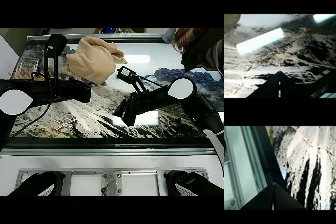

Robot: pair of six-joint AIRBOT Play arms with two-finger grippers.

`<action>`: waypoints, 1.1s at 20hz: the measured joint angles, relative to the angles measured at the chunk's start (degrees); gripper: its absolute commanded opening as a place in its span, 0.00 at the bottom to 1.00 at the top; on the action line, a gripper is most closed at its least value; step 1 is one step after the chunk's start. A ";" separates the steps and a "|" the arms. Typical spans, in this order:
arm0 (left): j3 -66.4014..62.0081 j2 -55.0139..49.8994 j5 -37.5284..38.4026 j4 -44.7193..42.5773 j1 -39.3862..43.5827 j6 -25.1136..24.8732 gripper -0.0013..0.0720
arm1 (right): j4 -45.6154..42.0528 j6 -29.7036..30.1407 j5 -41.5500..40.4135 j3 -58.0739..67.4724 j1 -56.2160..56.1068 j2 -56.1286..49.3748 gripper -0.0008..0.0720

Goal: Fold the clothes and pants, and hang the long-sleeved shirts on hangers.

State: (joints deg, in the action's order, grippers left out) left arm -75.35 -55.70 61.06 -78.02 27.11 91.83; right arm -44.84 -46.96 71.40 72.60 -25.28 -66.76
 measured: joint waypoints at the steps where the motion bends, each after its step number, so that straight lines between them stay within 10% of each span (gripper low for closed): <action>1: 0.00 0.00 0.00 0.02 0.00 0.00 0.04 | 0.00 -0.02 0.00 0.00 0.00 0.00 0.05; 11: 0.00 0.00 -1.79 0.02 0.00 -0.09 0.04 | 0.00 -0.02 0.00 0.00 0.00 0.00 0.05; 12: 0.00 0.00 -2.86 0.00 0.00 0.04 0.23 | 0.00 -0.02 0.02 0.00 0.00 0.00 0.05; 13: 0.00 -0.04 -4.00 0.00 0.00 0.04 0.71 | 0.00 -0.02 0.00 0.00 0.00 0.00 0.05; 14: 0.00 -0.15 -5.11 -0.07 -0.04 0.04 0.90 | 0.00 -0.02 0.02 0.00 0.00 0.00 0.05; 22: -8.00 -16.39 -12.68 -3.04 -8.98 -1.11 0.87 | 0.39 -0.70 1.51 0.00 0.44 0.20 0.05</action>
State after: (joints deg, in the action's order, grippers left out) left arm -83.35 -72.10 48.38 -81.06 18.13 90.72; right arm -44.45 -47.66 72.90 72.60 -24.84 -66.57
